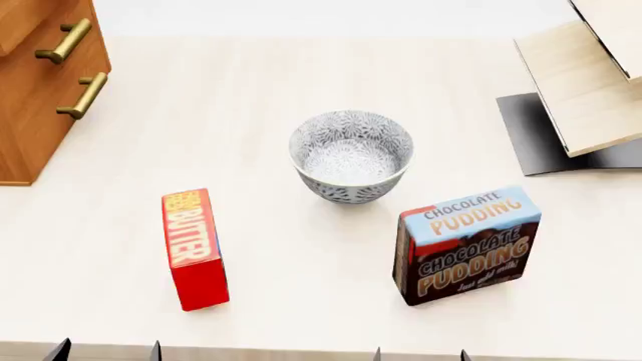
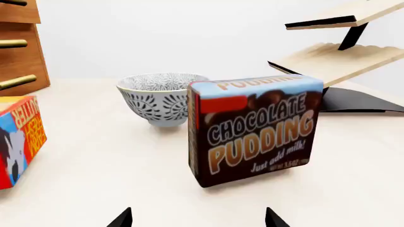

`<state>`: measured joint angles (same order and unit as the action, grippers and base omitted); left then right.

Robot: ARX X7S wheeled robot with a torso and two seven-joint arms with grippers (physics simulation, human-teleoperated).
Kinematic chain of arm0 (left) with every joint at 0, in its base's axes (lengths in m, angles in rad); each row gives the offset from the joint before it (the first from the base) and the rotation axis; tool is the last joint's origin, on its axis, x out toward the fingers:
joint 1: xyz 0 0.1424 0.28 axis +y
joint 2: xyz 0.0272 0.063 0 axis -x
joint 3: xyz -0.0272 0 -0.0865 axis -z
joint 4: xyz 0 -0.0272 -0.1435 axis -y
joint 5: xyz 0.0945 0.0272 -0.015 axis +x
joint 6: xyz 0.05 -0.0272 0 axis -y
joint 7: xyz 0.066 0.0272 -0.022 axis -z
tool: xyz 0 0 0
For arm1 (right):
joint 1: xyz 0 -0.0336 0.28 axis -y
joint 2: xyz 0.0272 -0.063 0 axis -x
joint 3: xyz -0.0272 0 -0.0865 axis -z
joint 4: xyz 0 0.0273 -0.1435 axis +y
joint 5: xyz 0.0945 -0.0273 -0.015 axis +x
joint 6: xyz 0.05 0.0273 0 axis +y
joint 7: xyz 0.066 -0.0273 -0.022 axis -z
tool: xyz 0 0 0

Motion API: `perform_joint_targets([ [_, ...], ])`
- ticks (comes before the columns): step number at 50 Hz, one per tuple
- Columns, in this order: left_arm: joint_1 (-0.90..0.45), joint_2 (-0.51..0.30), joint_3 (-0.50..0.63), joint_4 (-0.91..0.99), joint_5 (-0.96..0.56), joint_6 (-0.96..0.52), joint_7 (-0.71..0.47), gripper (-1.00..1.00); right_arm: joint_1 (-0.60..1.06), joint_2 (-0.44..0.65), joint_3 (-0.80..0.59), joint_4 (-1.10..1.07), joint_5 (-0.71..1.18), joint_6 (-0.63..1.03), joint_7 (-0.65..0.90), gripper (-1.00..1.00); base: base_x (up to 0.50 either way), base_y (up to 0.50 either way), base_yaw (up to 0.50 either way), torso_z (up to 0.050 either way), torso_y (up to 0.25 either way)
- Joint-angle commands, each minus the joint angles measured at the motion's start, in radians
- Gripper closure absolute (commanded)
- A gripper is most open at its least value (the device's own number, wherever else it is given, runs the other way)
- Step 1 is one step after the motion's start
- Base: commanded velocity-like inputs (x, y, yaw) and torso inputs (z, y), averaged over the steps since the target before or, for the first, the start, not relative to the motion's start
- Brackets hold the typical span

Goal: Close the top drawer of the cabinet and put the bowl on top of it.

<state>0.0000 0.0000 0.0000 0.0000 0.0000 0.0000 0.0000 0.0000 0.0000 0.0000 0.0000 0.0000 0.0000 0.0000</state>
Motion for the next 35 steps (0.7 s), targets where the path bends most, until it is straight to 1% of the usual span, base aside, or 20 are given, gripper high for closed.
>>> perform_joint_targets([
  [1,0.001,-0.016,0.018,0.0,-0.016,0.001,-0.019,-1.0,0.001,0.015,-0.018,-0.001,0.013,0.003,0.026,-1.0,0.0,0.0,0.0,0.0,0.0],
  [11,0.008,-0.045,0.056,0.004,-0.041,0.009,-0.053,-1.0,0.002,0.042,-0.048,0.0,0.038,0.002,0.065,-1.0,0.0,0.0,0.0,0.0,0.0],
  [14,0.017,-0.05,0.062,0.026,-0.063,-0.028,-0.051,-1.0,0.004,0.047,-0.054,0.001,0.045,0.004,0.074,-1.0,0.0,0.0,0.0,0.0,0.0],
  [30,0.012,-0.073,0.09,0.02,-0.067,-0.03,-0.095,-1.0,0.007,0.07,-0.08,0.007,0.07,0.001,0.106,-1.0,0.0,0.0,0.0,0.0,0.0],
  [32,0.009,-0.074,0.083,0.031,-0.109,-0.06,-0.077,-1.0,0.008,0.073,-0.082,0.004,0.073,0.006,0.109,-1.0,0.0,0.0,0.0,0.0,0.0],
  [33,0.011,-0.076,0.08,0.037,-0.136,-0.052,-0.058,-1.0,0.008,0.074,-0.084,0.009,0.073,0.001,0.111,-1.0,0.0,0.0,0.0,0.017,0.0],
  [35,0.007,-0.082,0.087,0.042,-0.122,-0.068,-0.071,-1.0,0.009,0.076,-0.087,0.009,0.073,0.002,0.116,-1.0,0.0,0.0,0.0,0.05,0.0],
])
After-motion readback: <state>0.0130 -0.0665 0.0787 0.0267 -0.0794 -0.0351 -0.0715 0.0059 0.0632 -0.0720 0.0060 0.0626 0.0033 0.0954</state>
